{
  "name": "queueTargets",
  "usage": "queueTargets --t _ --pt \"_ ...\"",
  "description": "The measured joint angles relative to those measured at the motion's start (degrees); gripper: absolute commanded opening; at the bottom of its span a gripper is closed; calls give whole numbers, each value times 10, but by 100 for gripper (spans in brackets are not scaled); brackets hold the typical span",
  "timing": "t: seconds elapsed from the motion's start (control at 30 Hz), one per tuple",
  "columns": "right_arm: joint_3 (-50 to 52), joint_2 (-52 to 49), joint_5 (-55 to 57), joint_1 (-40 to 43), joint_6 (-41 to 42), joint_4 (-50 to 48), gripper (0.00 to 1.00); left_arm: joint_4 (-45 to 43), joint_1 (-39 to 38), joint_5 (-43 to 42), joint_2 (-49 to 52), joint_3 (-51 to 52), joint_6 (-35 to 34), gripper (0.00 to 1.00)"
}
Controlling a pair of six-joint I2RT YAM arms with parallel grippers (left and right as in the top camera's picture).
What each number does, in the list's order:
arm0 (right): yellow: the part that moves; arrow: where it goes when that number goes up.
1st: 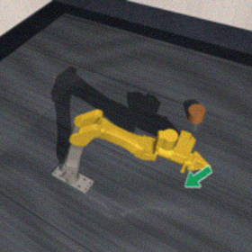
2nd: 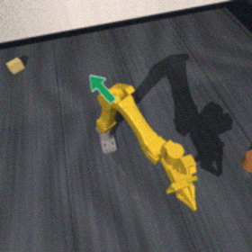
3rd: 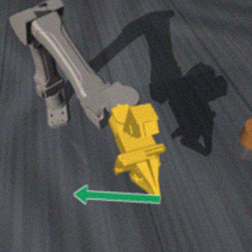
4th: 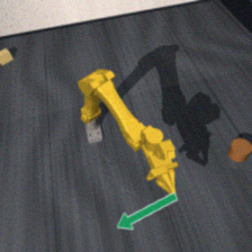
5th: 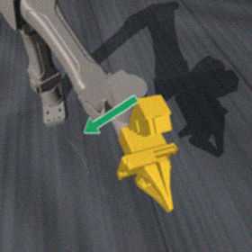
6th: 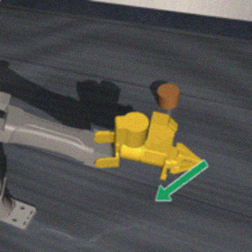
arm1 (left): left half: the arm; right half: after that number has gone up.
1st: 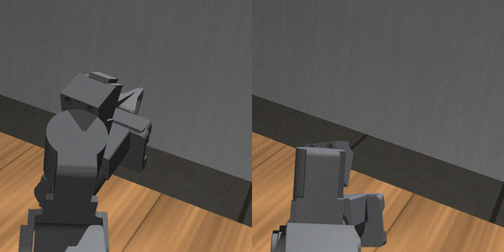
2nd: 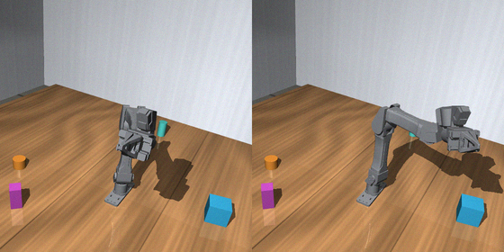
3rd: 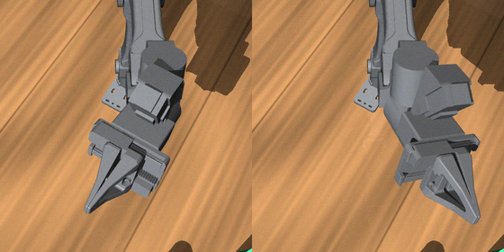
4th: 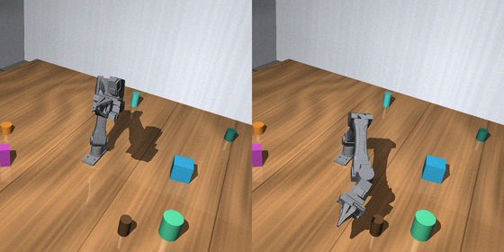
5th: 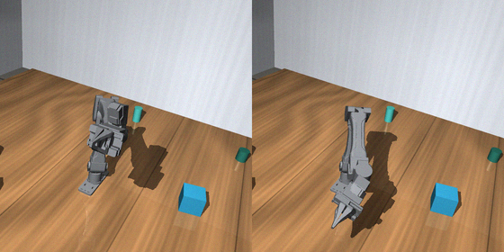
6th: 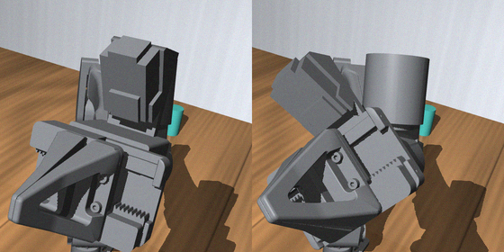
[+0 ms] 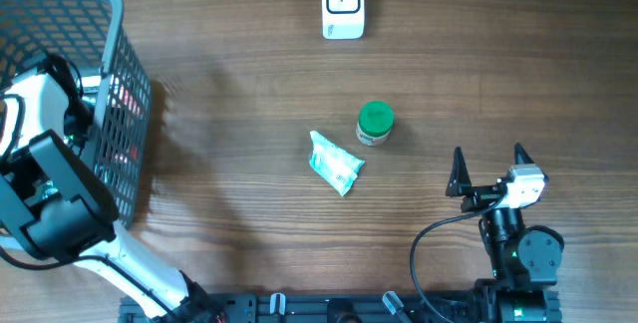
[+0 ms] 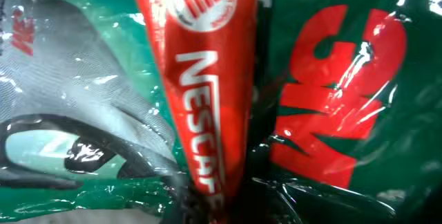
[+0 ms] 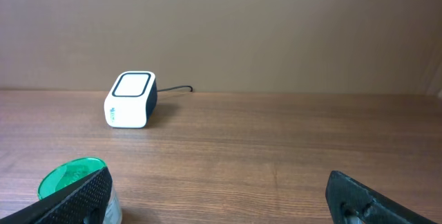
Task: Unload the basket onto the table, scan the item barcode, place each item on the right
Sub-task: 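Grasp the red Nescafe stick in the basket with the left gripper, then place the red stick on the table left of the jar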
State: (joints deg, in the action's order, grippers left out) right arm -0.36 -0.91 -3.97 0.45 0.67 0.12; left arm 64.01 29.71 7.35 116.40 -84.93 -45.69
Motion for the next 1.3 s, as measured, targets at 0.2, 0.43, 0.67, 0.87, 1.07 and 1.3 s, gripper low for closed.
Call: queueTargets --t 0.2,0.43,0.67,0.87,1.07,1.3 --pt "0 0 0 0 0 0 100 97 13 2 -1 -66 0 4" --pt "0 0 0 0 0 0 100 198 33 2 -57 -294 0 4" --pt "0 0 0 0 0 0 100 242 6 -94 -205 -439 47 4" --pt "0 0 0 0 0 0 100 261 -203 -263 -294 -445 291 4" --pt "0 0 0 0 0 0 100 292 -459 -292 -293 -396 453 4" --pt "0 0 0 0 0 0 100 109 -567 -162 -276 -139 347 4"
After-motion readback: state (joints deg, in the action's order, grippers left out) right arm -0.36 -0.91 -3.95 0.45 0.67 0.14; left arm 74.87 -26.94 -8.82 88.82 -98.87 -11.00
